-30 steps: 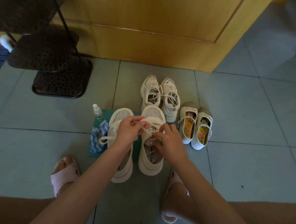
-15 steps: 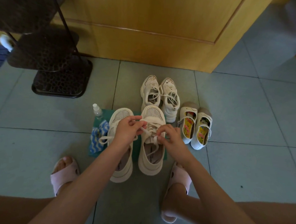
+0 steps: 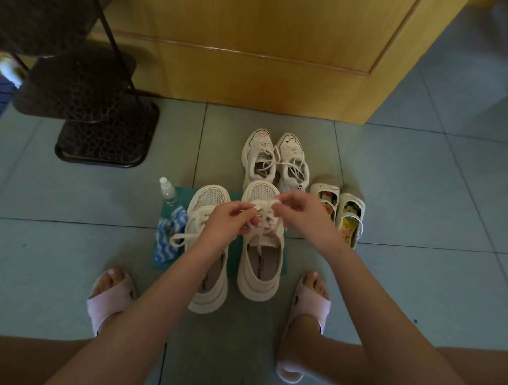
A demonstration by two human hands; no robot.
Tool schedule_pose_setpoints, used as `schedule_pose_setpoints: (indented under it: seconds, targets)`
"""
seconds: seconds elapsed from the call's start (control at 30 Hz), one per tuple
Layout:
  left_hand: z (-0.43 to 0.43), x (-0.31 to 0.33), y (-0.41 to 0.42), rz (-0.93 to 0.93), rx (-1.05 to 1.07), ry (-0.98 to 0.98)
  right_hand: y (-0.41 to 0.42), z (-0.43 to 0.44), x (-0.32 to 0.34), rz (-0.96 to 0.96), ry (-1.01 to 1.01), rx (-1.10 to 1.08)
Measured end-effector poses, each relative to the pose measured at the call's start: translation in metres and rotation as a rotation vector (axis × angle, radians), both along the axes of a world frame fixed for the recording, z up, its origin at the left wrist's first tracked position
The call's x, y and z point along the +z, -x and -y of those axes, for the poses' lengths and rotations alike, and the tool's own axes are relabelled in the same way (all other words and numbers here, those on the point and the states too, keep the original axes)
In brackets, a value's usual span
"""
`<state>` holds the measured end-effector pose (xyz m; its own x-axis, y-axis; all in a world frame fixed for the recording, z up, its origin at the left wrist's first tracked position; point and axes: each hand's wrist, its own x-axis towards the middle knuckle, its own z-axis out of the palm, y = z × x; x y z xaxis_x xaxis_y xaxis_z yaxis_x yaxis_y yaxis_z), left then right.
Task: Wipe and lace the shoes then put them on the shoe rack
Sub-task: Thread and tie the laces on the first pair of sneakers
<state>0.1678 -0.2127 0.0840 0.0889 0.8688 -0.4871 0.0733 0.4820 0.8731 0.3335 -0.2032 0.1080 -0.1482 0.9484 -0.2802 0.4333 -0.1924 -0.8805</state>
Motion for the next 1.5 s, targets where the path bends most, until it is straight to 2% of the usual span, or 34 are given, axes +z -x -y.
schedule_pose_setpoints:
  seconds: [0.2,0.37,0.43,0.53,0.67,0.73,0.83,0.93,1.0,1.13,1.27,1.37,1.5]
  targets:
    - [-0.007,-0.001,-0.008,-0.095,-0.173,-0.04,0.014,-0.027,0.031,-0.196,0.01,-0.226]
    - [-0.01,0.005,-0.013,-0.147,-0.315,-0.09,0.025,-0.038,0.031,-0.288,0.089,-0.187]
    - [-0.01,0.005,-0.015,-0.177,-0.345,-0.133,0.027,-0.039,0.026,-0.265,0.096,-0.146]
    - [-0.013,0.003,-0.017,-0.168,-0.28,-0.157,0.025,-0.039,0.018,-0.203,0.091,-0.149]
    - [-0.019,0.005,-0.014,-0.122,-0.246,-0.118,0.005,-0.029,0.008,0.111,0.033,-0.009]
    - [-0.021,0.004,-0.01,-0.102,-0.221,-0.095,-0.004,-0.022,0.004,0.169,0.088,0.087]
    - [-0.024,0.004,-0.004,-0.073,-0.159,-0.01,-0.013,-0.016,0.0,0.176,0.121,0.118]
    - [-0.024,0.006,-0.004,0.062,-0.079,0.091,-0.019,-0.015,-0.002,0.126,0.147,0.179]
    - [-0.023,0.007,-0.005,0.041,-0.099,0.098,-0.02,-0.014,-0.005,0.081,0.176,0.193]
    - [-0.023,0.004,-0.004,-0.216,-0.266,-0.124,-0.018,-0.014,-0.015,0.056,0.133,0.076]
    - [-0.023,0.003,-0.007,-0.497,-0.322,-0.39,-0.015,-0.011,-0.023,0.023,0.154,0.118]
    - [-0.021,-0.001,-0.01,-0.497,-0.25,-0.415,-0.01,-0.011,-0.025,-0.029,0.166,0.118]
    - [-0.017,-0.002,-0.011,-0.306,-0.135,-0.325,-0.009,-0.013,-0.027,-0.097,0.184,0.112]
